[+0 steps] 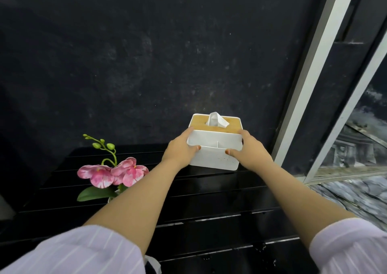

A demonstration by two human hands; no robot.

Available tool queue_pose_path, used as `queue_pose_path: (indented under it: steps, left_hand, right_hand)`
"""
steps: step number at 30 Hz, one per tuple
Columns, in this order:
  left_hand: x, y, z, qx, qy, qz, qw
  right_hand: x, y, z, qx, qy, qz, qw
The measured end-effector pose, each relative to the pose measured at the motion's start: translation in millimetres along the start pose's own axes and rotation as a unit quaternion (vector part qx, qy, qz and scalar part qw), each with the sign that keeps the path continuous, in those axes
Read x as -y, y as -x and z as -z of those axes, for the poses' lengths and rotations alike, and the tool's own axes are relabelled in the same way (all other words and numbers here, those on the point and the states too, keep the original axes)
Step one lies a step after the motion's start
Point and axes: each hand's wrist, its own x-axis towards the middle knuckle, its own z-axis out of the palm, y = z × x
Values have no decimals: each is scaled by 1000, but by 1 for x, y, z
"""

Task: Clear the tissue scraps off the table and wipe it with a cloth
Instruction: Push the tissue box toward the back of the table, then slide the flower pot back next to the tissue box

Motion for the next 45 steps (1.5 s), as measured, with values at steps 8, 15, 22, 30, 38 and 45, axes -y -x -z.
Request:
queue_pose_path:
  steps: [8, 15, 22, 30, 38, 45]
  left_hand:
    - [13, 82, 3, -21, 41, -44, 998]
    - [46, 179, 26, -17, 14, -22, 1000]
    - [59, 209, 42, -87, 19, 37, 995]
    - [63, 206, 43, -235, 38, 133, 962]
    - [63, 178, 49, -247, -46, 204, 946]
    - [71, 159, 51, -269, -14, 183, 945]
  right_hand:
    - [10, 58, -39, -108, 22, 54, 992]
    - [32, 118, -83, 29, 10, 143, 989]
    - [40, 129, -95, 99, 78, 155, 980]
    - [39, 128, -99, 107, 109, 146, 977]
    - [39, 126, -100, 108, 115, 146, 977]
    - [40, 125, -100, 107, 124, 146, 976]
